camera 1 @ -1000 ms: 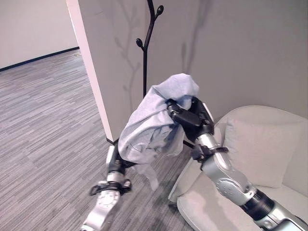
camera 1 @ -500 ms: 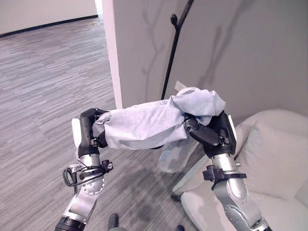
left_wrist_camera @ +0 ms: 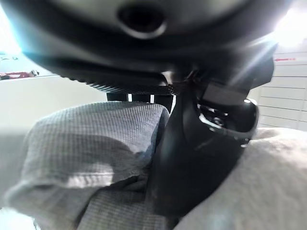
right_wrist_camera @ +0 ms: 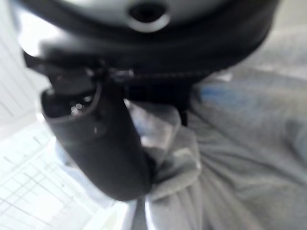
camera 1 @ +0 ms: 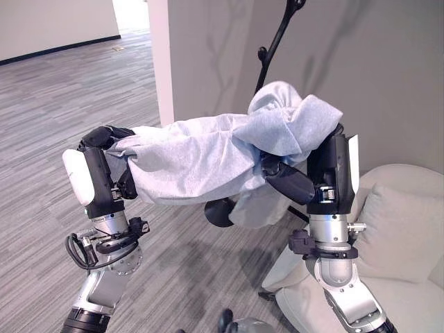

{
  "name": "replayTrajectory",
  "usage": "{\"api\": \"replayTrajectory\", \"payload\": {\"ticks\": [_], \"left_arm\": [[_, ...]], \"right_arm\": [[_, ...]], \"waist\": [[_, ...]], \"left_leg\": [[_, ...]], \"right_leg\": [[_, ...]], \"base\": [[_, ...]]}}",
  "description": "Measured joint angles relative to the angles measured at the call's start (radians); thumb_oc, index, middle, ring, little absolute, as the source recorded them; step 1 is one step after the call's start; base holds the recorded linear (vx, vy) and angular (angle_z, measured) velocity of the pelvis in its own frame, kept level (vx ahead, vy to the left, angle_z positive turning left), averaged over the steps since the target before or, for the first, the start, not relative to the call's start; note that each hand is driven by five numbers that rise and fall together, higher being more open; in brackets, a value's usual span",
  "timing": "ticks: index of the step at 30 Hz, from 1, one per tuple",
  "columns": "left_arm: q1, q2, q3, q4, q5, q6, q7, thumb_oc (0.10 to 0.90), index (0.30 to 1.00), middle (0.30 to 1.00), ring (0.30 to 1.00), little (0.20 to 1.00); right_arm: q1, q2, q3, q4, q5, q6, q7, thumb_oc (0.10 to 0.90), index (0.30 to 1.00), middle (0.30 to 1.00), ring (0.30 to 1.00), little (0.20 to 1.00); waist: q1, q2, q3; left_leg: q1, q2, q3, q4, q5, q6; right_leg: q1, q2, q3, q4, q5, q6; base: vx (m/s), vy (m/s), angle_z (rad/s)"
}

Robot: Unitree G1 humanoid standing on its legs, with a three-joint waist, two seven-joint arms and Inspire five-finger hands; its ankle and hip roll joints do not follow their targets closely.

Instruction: Hang the clothes on the sofa on the clothes rack.

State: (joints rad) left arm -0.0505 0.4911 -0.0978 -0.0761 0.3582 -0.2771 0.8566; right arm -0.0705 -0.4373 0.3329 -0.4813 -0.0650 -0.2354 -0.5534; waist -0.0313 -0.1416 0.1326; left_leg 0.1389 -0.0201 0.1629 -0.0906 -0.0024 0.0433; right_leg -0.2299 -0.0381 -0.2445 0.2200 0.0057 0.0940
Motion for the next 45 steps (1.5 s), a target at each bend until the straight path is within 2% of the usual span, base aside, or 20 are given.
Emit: {"api": "replayTrajectory", "payload": {"ticks": [1,3,4,8,10,12,13,15,17,18,22,23,24,27,31,33,35,37,39,45], "left_arm": [[0.0,-0.01,-0.023,0.008,0.001,0.0,0.011,0.4,0.3,0.3,0.3,0.3],[0.004,-0.052,-0.047,0.004,0.018,0.0,0.007,0.4,0.3,0.3,0.3,0.3],[0.004,-0.06,-0.046,-0.017,0.017,-0.001,0.007,0.4,0.3,0.3,0.3,0.3],[-0.025,-0.074,-0.046,-0.038,0.015,-0.005,0.004,0.4,0.3,0.3,0.3,0.3],[-0.029,-0.073,-0.048,-0.039,0.017,-0.007,0.003,0.4,0.3,0.3,0.3,0.3],[-0.03,-0.068,-0.048,-0.04,0.018,-0.011,0.004,0.4,0.3,0.3,0.3,0.3],[-0.054,-0.022,-0.044,-0.009,0.048,-0.025,0.01,0.4,0.3,0.3,0.3,0.3],[-0.109,0.026,-0.04,0.039,0.092,-0.026,0.014,0.4,0.3,0.3,0.3,0.3],[-0.167,0.041,-0.041,0.082,0.123,-0.024,0.015,0.4,0.3,0.3,0.3,0.3],[-0.178,0.041,-0.042,0.082,0.124,-0.023,0.023,0.4,0.3,0.3,0.3,0.3],[-0.24,0.092,-0.054,0.1,0.17,-0.02,0.071,0.4,0.3,0.3,0.3,0.3],[-0.248,0.091,-0.054,0.093,0.175,-0.02,0.073,0.4,0.3,0.3,0.3,0.3],[-0.267,0.117,-0.057,0.116,0.183,-0.02,0.087,0.4,0.3,0.3,0.3,0.3],[-0.352,0.251,-0.049,0.168,0.194,0.022,0.095,0.4,0.3,0.3,0.3,0.3],[-0.477,0.303,-0.036,0.213,0.194,0.057,0.097,0.4,0.3,0.3,0.3,0.3],[-0.514,0.323,-0.048,0.259,0.194,0.057,0.104,0.4,0.3,0.3,0.3,0.3],[-0.556,0.35,-0.102,0.349,0.177,0.067,0.088,0.4,0.3,0.3,0.3,0.3],[-0.604,0.329,-0.208,0.412,0.144,0.065,0.039,0.4,0.3,0.3,0.3,0.3],[-0.62,0.316,-0.254,0.418,0.134,0.065,-0.015,0.4,0.3,0.3,0.3,0.3],[-0.636,0.283,-0.256,0.422,0.115,0.063,-0.047,0.4,0.3,0.3,0.3,0.3]], "right_arm": [[0.0,-0.028,-0.002,0.0,-0.023,0.001,-0.016,0.4,0.3,0.3,0.3,0.3],[0.037,-0.048,-0.051,-0.001,-0.068,0.008,-0.058,0.4,0.3,0.3,0.3,0.3],[0.035,-0.049,-0.057,-0.001,-0.075,0.013,-0.066,0.4,0.3,0.3,0.3,0.3],[0.02,-0.086,-0.072,-0.011,-0.117,0.013,-0.095,0.4,0.3,0.3,0.3,0.3],[0.02,-0.107,-0.076,-0.004,-0.122,0.014,-0.103,0.4,0.3,0.3,0.3,0.3],[0.02,-0.105,-0.075,-0.003,-0.123,0.016,-0.105,0.4,0.3,0.3,0.3,0.3],[0.0,-0.121,-0.08,0.001,-0.132,0.013,-0.111,0.4,0.3,0.3,0.3,0.3],[-0.047,-0.137,-0.103,0.029,-0.163,0.007,-0.116,0.4,0.3,0.3,0.3,0.3],[-0.109,-0.143,-0.107,0.06,-0.171,0.007,-0.128,0.4,0.3,0.3,0.3,0.3],[-0.126,-0.143,-0.107,0.065,-0.176,0.004,-0.131,0.4,0.3,0.3,0.3,0.3],[-0.152,-0.208,-0.13,0.087,-0.265,0.004,-0.164,0.4,0.3,0.3,0.3,0.3],[-0.159,-0.221,-0.144,0.083,-0.283,0.001,-0.173,0.4,0.3,0.3,0.3,0.3],[-0.197,-0.219,-0.135,0.094,-0.3,0.007,-0.177,0.4,0.3,0.3,0.3,0.3],[-0.379,-0.211,-0.098,0.148,-0.331,0.033,-0.17,0.4,0.3,0.3,0.3,0.3],[-0.519,-0.205,-0.087,0.239,-0.392,0.044,-0.171,0.4,0.3,0.3,0.3,0.3],[-0.549,-0.204,-0.07,0.278,-0.407,0.049,-0.173,0.4,0.3,0.3,0.3,0.3],[-0.606,-0.204,-0.015,0.373,-0.445,0.069,-0.173,0.4,0.3,0.3,0.3,0.3],[-0.606,-0.208,-0.015,0.448,-0.447,0.092,-0.177,0.4,0.3,0.3,0.3,0.3],[-0.606,-0.215,-0.015,0.473,-0.444,0.134,-0.178,0.4,0.3,0.3,0.3,0.3],[-0.606,-0.262,-0.016,0.465,-0.445,0.155,-0.178,0.4,0.3,0.3,0.3,0.3]], "waist": [[-0.008,0.004,-0.006],[-0.007,0.055,-0.012],[-0.004,0.058,-0.015],[0.008,0.069,-0.022],[0.015,0.087,-0.015],[0.015,0.088,-0.015],[-0.005,0.082,-0.022],[0.002,0.079,-0.017],[0.002,0.079,-0.017],[0.004,0.075,-0.015],[0.008,0.103,-0.025],[0.003,0.122,-0.04],[0.019,0.109,-0.043],[0.022,0.057,-0.074],[0.053,0.033,-0.089],[0.058,0.021,-0.09],[0.071,0.002,-0.101],[0.066,0.012,-0.104],[0.028,0.013,-0.104],[-0.014,0.041,-0.103]], "left_leg": [[0.014,-0.002,-0.006,0.001,-0.008,-0.009],[0.066,0.036,-0.012,0.013,-0.033,-0.058],[0.068,0.042,-0.009,0.042,-0.042,-0.07],[-0.211,0.072,-0.011,0.624,-0.131,-0.165],[-0.359,0.107,-0.035,0.861,-0.139,-0.168],[-0.385,0.129,-0.035,0.814,-0.142,-0.162],[-0.37,0.188,-0.036,0.562,-0.141,-0.135],[-0.318,0.276,-0.124,0.24,-0.083,-0.205],[-0.291,0.315,-0.181,0.012,-0.015,-0.236],[-0.297,0.315,-0.174,0.005,0.01,-0.22],[-0.22,0.258,-0.144,0.053,0.056,-0.204],[-0.209,0.246,-0.143,0.038,0.131,-0.184],[-0.192,0.211,-0.121,0.031,0.171,-0.168],[-0.154,0.099,-0.071,0.001,0.168,-0.093],[-0.122,0.035,-0.055,0.002,0.126,-0.034],[-0.103,0.01,-0.058,0.002,0.096,-0.022],[-0.063,-0.013,-0.037,0.001,0.075,-0.027],[-0.066,-0.014,-0.039,0.001,0.073,-0.027],[-0.075,-0.015,-0.037,0.001,0.073,-0.027],[-0.071,0.007,-0.029,0.0,0.076,-0.036]], "right_leg": [[0.024,0.01,0.015,-0.03,0.032,-0.055],[0.145,0.069,0.013,-0.154,0.056,-0.127],[0.174,0.077,0.015,-0.184,0.062,-0.14],[0.234,0.072,0.035,-0.271,0.08,-0.19],[0.256,0.081,0.048,-0.28,0.07,-0.196],[0.29,0.091,0.056,-0.295,0.069,-0.201],[0.298,0.104,0.073,-0.309,0.044,-0.157],[0.304,0.129,0.121,-0.31,0.046,-0.155],[0.31,0.139,0.138,-0.31,0.042,-0.158],[0.319,0.132,0.142,-0.31,0.049,-0.178],[0.428,0.072,0.143,-0.312,-0.019,-0.103],[0.431,0.06,0.14,-0.311,-0.024,-0.079],[0.432,0.016,0.148,-0.299,-0.037,-0.058],[0.419,-0.105,0.167,-0.251,-0.038,-0.006],[0.352,-0.179,0.168,-0.2,-0.059,0.066],[0.347,-0.188,0.174,-0.243,0.003,0.118],[0.375,-0.21,0.164,-0.258,0.021,0.116],[0.375,-0.21,0.16,-0.262,0.021,0.115],[0.376,-0.21,0.161,-0.288,0.023,0.112],[0.387,-0.19,0.166,-0.311,0.023,0.112]], "base": [[0.21,-0.017,0.04],[0.3,-0.045,-0.01],[0.18,-0.093,-0.2],[0.05,-0.034,-0.13],[0.09,0.063,-0.21],[0.26,0.306,-0.35],[0.32,0.382,-0.34],[0.21,0.217,-0.55],[0.17,0.179,-0.4],[0.29,0.337,-0.17],[0.26,0.339,0.02],[0.25,0.327,0.03],[0.23,0.306,-0.13],[0.13,0.249,-0.09],[0.08,0.146,-0.03],[0.1,0.148,0.02],[0.1,0.129,-0.18],[0.09,0.085,0.02],[0.08,0.023,-0.07],[0.05,-0.012,-0.06]]}}
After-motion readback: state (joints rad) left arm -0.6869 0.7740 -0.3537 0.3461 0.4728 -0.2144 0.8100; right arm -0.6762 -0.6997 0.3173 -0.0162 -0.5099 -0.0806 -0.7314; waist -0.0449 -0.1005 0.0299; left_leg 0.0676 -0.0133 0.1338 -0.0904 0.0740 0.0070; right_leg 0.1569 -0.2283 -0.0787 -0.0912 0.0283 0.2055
